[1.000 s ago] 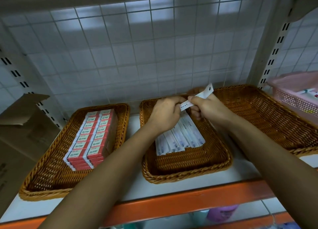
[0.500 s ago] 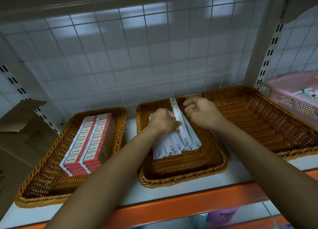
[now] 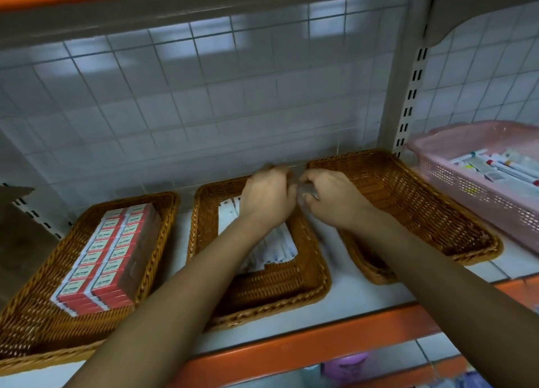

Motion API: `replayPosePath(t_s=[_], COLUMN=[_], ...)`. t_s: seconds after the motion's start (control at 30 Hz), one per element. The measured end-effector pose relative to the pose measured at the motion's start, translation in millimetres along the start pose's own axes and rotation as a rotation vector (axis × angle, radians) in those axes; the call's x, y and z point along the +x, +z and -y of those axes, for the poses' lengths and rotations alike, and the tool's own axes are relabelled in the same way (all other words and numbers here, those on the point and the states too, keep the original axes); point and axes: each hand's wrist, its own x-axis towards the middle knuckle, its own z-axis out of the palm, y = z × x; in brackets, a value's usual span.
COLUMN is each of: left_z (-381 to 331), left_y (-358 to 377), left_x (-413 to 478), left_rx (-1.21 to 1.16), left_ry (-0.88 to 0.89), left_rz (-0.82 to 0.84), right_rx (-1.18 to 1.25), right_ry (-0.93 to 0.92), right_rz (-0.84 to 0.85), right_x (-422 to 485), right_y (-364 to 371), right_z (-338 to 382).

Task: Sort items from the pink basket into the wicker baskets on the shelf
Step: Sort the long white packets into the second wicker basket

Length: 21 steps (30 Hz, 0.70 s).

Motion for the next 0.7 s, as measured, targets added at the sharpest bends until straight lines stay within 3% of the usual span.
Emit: replayPosePath(t_s=[0.47, 0.7], left_z=[-200.0, -279.1], left_y=[66.6, 120.6], left_x=[52.6, 80.5], left_rx=[-0.078, -0.155], left_ry=[0.299, 0.401], left_rz=[0.045, 0.246], right_rx=[-0.194, -0.338], right_ry=[0.189, 0.535], right_rz=[-0.05, 0.131], right_x=[-64.9, -97.5], right_y=[-112.9, -162.6], right_z=[-160.3, -242.4])
